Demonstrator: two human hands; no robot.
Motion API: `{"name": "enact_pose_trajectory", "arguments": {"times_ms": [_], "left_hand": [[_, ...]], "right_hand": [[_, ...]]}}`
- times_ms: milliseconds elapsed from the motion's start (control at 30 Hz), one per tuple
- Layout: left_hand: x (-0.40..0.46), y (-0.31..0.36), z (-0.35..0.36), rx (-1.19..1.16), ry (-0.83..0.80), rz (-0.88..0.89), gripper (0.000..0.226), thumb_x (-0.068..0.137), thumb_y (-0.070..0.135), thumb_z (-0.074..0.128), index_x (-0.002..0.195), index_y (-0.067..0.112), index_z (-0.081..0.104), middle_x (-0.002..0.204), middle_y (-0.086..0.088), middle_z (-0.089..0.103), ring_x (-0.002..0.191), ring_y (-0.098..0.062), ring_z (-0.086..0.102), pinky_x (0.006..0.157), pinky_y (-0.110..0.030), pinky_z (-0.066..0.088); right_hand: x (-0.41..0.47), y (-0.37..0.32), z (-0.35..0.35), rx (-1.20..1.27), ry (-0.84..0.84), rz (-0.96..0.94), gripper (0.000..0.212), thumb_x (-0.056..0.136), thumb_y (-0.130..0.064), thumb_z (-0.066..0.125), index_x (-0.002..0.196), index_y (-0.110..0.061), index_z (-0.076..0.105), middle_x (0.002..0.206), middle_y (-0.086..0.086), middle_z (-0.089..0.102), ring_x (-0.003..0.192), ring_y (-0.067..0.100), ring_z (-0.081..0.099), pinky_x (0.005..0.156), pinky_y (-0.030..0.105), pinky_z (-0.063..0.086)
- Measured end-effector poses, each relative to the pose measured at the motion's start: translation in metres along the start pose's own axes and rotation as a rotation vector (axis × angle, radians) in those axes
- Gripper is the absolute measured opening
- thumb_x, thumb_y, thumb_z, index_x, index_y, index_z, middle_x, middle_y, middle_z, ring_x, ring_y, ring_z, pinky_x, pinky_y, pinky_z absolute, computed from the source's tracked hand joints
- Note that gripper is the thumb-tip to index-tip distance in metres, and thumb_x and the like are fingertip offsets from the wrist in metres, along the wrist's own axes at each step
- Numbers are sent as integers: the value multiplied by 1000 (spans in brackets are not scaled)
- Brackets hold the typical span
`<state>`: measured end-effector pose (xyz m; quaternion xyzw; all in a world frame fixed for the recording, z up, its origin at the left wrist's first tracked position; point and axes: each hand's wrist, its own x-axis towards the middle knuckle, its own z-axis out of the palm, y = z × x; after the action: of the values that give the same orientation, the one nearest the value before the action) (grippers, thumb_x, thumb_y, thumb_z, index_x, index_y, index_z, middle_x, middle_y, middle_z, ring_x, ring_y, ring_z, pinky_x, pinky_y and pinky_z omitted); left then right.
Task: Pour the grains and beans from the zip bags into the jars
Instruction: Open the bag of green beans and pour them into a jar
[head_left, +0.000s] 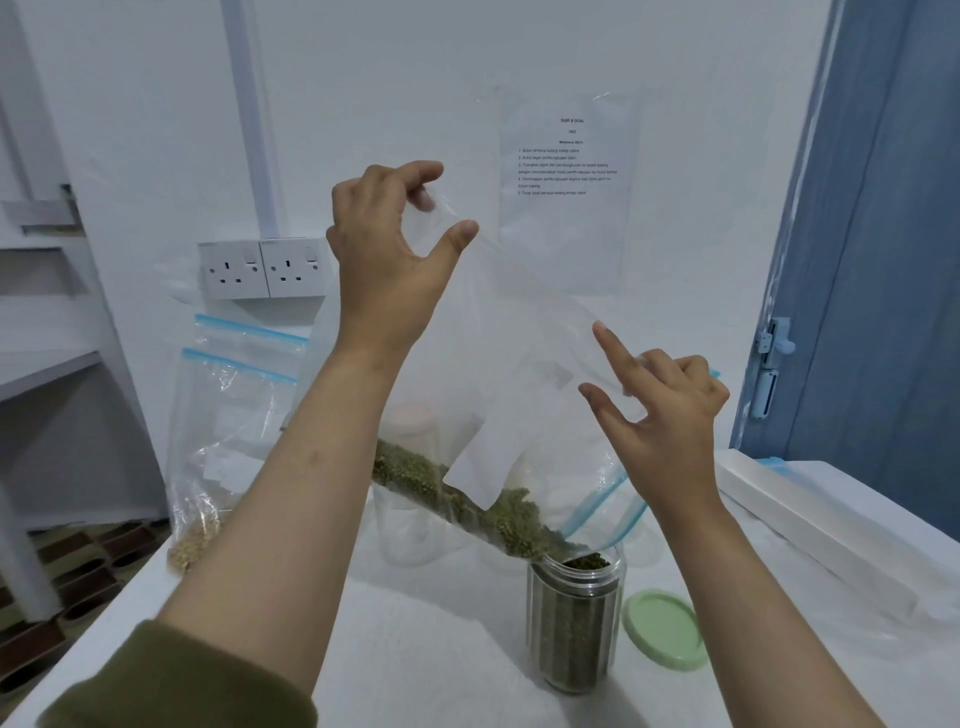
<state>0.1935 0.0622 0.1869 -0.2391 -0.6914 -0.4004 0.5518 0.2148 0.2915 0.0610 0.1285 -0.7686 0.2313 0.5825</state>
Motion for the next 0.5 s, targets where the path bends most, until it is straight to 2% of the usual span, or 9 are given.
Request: {"name": "enact_pose_trajectory", "arguments": {"times_ms": [300, 500], "left_hand": [[3, -2, 1, -3, -8, -1, 44, 82, 39, 71, 122, 23, 61, 99, 13, 52, 111, -13, 43, 96, -49, 42], [5, -2, 1, -9, -7, -6, 44, 82, 39, 71, 122, 24, 61, 99, 13, 53, 111, -11, 43, 96, -49, 42]], "right_hand": [[3, -2, 1, 36, -21, 27, 53, 88, -36, 66, 139, -36, 51, 77, -15, 53, 89, 12, 42, 79, 34, 21], [5, -5, 1, 33, -18, 44, 54, 88, -35, 66, 140, -34, 52, 81, -16, 53, 91, 14, 42, 80, 36, 23]]}}
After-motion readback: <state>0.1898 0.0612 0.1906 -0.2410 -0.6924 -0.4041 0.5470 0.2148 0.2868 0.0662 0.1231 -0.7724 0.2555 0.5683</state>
